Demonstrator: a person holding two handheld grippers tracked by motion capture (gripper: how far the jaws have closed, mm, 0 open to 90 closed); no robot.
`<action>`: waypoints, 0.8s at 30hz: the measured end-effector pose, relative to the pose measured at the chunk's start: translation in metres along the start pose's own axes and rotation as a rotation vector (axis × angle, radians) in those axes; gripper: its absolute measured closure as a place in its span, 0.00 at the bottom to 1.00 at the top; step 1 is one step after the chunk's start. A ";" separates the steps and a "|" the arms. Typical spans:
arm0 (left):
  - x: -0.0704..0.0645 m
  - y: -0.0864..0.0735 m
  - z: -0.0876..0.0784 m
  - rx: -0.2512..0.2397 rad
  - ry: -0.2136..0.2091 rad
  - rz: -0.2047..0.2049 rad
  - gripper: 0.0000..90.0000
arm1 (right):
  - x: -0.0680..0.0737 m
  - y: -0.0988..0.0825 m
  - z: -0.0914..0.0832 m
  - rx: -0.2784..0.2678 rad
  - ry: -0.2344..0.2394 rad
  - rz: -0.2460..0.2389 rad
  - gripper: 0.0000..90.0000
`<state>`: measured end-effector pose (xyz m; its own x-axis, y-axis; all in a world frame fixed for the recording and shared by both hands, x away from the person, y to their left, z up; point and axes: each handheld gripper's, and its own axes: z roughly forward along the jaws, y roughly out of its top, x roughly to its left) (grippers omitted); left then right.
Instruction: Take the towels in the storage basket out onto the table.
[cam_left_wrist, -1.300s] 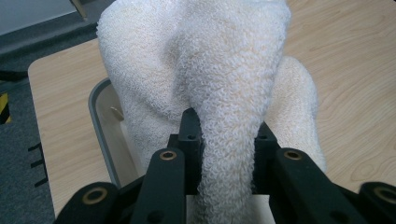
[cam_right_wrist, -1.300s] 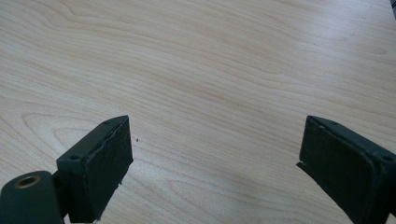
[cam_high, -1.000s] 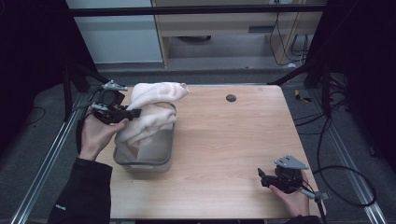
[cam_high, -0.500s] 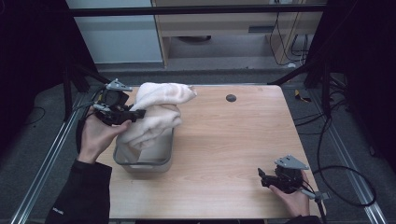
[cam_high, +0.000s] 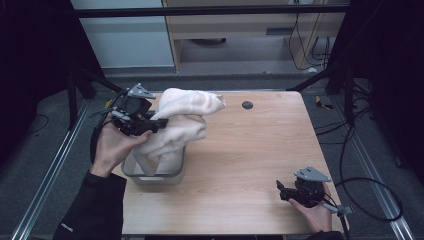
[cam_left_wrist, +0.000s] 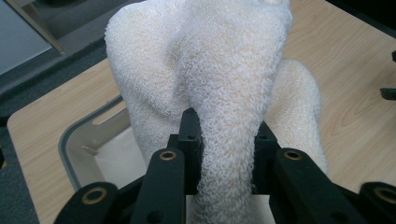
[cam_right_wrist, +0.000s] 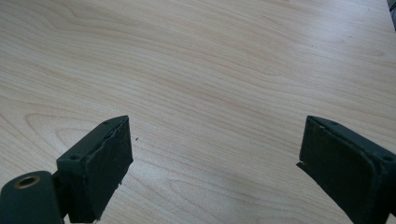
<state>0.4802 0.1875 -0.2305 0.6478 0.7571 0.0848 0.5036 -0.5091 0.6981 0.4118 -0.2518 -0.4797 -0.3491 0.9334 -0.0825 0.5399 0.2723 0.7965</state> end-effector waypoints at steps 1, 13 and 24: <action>-0.001 0.001 0.001 0.005 -0.003 0.006 0.80 | 0.000 0.000 0.000 -0.001 0.001 -0.002 0.10; -0.018 0.012 0.008 0.008 -0.036 0.038 0.80 | -0.002 0.000 -0.001 -0.001 -0.001 0.000 0.10; -0.039 0.024 0.017 0.020 -0.071 0.081 0.80 | -0.004 -0.002 -0.002 0.000 -0.005 0.010 0.10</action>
<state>0.4768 0.1392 -0.2291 0.7255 0.6824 0.0891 0.4585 -0.5759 0.6768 0.4112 -0.2567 -0.4797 -0.3395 0.9374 -0.0776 0.5434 0.2628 0.7973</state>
